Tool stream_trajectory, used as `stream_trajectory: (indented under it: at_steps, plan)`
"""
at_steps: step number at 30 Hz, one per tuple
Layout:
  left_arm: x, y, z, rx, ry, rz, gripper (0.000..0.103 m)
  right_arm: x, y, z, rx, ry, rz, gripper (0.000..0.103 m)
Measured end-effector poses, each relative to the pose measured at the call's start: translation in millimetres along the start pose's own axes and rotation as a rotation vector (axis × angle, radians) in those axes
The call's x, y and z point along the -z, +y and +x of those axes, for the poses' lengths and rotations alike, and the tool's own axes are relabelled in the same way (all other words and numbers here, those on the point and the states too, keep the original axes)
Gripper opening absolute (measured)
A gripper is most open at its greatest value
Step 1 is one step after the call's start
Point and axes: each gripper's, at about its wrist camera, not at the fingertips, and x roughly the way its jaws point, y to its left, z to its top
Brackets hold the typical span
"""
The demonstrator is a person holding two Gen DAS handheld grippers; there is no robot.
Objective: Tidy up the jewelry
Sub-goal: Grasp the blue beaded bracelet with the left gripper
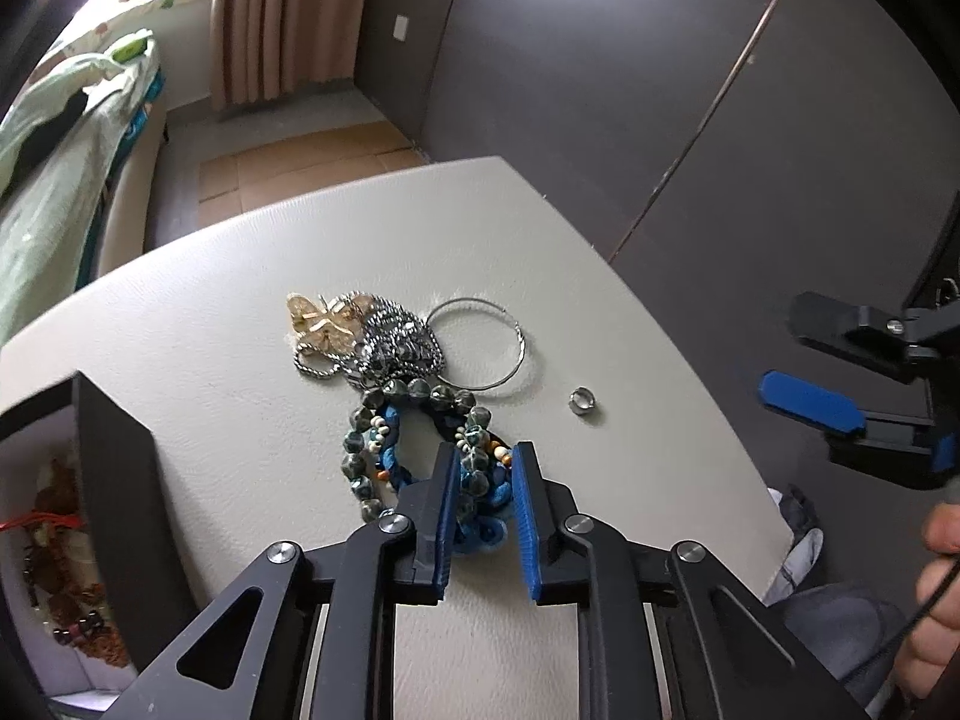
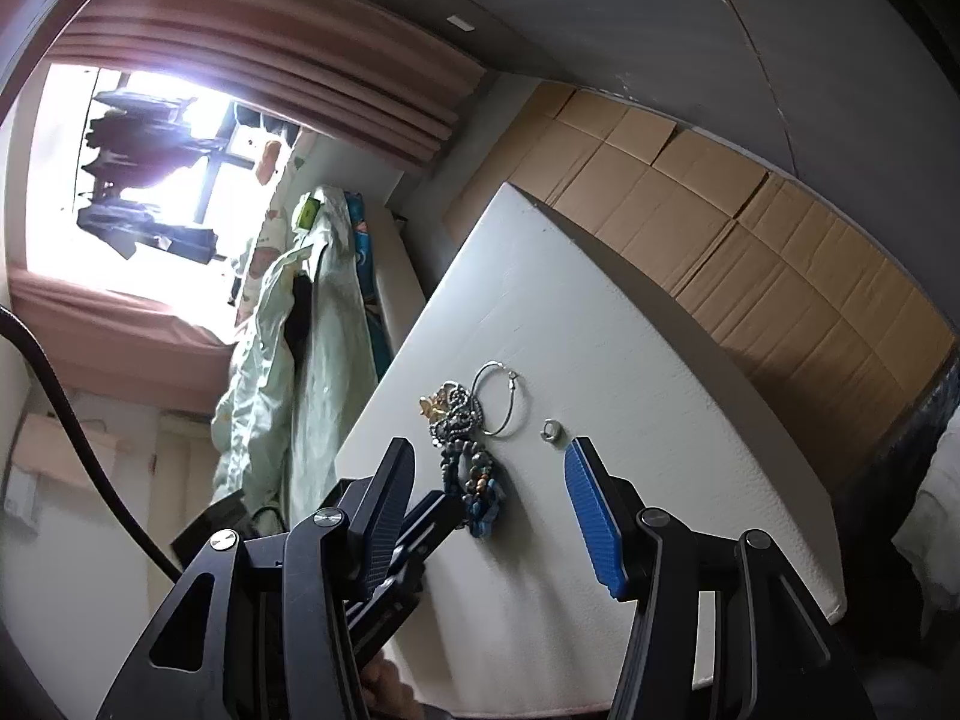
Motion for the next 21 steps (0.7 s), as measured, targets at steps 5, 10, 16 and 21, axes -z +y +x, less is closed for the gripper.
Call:
stream_trajectory:
  at_steps: [5,10,16,21]
  plan:
    - [2,-2,8,0.001,0.013,0.001,0.018,-1,-2,1,-0.009,0.007,0.003,0.054]
    - [2,1,8,0.017,0.025,-0.014,0.017,-2,-3,7,-0.005,0.021,0.003,0.054]
    - [1,2,8,0.031,0.068,0.006,0.017,1,0,22,-0.007,0.066,-0.006,0.054]
    - [3,4,5,0.029,0.073,0.008,0.01,6,4,31,0.009,0.081,-0.024,0.054]
